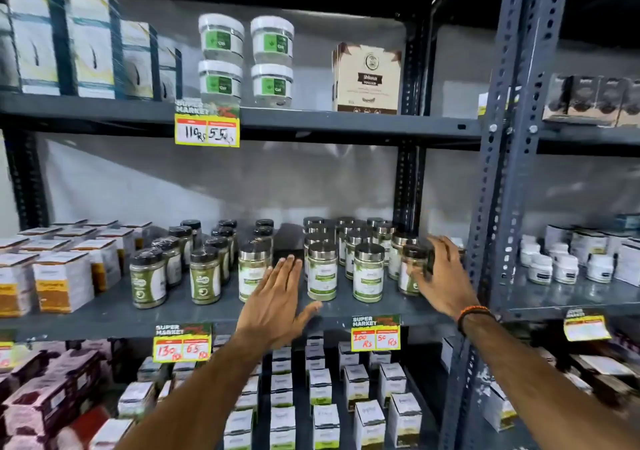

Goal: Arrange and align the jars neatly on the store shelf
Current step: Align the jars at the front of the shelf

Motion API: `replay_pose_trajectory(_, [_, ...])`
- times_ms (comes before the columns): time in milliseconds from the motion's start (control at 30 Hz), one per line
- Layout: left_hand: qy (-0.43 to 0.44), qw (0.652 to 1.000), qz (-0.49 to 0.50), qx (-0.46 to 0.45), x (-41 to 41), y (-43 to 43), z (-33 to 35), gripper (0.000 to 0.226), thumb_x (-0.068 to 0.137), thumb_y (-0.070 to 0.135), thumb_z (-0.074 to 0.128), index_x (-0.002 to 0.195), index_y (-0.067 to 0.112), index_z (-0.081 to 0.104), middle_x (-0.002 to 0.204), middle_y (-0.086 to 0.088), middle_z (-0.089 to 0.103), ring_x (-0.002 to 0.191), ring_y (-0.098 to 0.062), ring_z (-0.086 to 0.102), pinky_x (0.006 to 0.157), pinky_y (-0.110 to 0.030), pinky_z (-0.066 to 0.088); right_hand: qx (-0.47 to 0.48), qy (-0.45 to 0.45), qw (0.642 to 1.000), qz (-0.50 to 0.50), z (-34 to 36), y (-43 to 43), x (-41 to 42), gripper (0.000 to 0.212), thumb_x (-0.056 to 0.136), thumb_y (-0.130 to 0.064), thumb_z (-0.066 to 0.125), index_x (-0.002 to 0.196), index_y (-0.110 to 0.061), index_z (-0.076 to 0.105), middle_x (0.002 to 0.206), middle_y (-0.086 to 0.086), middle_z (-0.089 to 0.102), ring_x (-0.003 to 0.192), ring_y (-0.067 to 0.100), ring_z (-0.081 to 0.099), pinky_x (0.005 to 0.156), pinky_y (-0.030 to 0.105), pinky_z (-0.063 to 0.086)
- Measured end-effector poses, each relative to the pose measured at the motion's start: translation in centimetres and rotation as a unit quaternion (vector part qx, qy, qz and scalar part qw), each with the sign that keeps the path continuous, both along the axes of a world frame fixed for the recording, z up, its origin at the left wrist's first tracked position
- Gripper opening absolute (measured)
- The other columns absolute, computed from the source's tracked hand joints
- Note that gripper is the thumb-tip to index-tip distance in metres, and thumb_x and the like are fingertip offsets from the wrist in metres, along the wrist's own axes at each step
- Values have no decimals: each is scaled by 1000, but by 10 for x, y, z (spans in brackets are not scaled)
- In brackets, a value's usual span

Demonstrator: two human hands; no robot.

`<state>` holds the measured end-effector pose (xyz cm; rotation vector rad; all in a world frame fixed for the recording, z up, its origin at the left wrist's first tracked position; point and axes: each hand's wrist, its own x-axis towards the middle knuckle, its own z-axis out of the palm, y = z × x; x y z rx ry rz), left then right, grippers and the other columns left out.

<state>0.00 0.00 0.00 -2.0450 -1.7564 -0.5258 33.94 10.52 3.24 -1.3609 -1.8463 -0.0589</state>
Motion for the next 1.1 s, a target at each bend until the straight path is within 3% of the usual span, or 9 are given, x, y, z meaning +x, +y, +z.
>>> replay_pose_trajectory(67, [-23,1000,1,-19,2,3,-9,104,92,81,7,164,6,5,173,-14,8,159,-25,6,125,-35,0,-27,27,999,-10,-3,3,0,93,89,-37,75,161,-17,19,168,14,12,139,39,46,116,42,31])
replay_pose_trajectory(167, [-35,998,18,-57,3,9,-24,101,94,80,15,164,8,6,173,-12,11,159,-26,10,126,-37,8,-57,54,997,14,-10,11,-3,98,88,-32,79,162,-16,17,167,13,24,147,34,35,114,33,20])
replay_pose_trajectory(300, [-8,997,28,-76,3,12,-30,95,95,76,15,163,10,15,171,-12,22,155,-28,22,126,-40,17,-58,67,995,41,-14,18,-10,93,86,-17,81,160,-17,24,144,14,58,127,34,58,106,34,41])
replay_pose_trajectory(400, [8,997,35,-72,1,13,-34,89,97,73,18,160,11,25,166,-11,33,149,-29,36,122,-41,26,-56,92,993,39,-20,20,-10,92,85,-14,83,157,-23,27,132,12,67,116,31,66,102,38,50])
replay_pose_trajectory(533, [19,998,34,-49,2,13,-35,78,99,68,22,150,12,41,155,-9,49,141,-28,46,117,-41,34,-34,110,993,35,-21,21,-7,88,82,-16,85,153,-23,35,127,9,70,110,26,68,98,32,49])
replay_pose_trajectory(833, [17,998,38,-41,0,15,-43,82,100,70,20,151,10,44,156,-12,50,144,-29,46,121,-43,32,30,140,989,43,-8,-4,-5,83,76,-23,89,145,-27,42,124,2,68,105,19,67,96,42,56])
replay_pose_trajectory(933, [14,998,34,-51,2,12,-39,81,100,69,21,152,10,43,156,-13,50,144,-29,45,121,-44,32,53,141,986,67,6,-22,-11,85,75,-26,90,146,-29,42,123,-3,66,100,15,68,92,34,58])
replay_pose_trajectory(1033, [3,997,17,-70,3,4,-28,74,102,66,26,151,13,40,157,-11,47,144,-28,43,119,-43,33,63,130,984,100,24,-44,-27,87,74,-30,90,147,-30,43,115,-13,61,91,-2,66,83,18,53])
replay_pose_trajectory(1100, [-8,998,7,-58,2,-5,-15,73,102,67,26,151,14,39,157,-10,47,144,-27,42,118,-43,34,61,130,981,133,37,-57,-42,86,74,-35,90,146,-36,43,113,-16,62,90,-6,66,81,16,53])
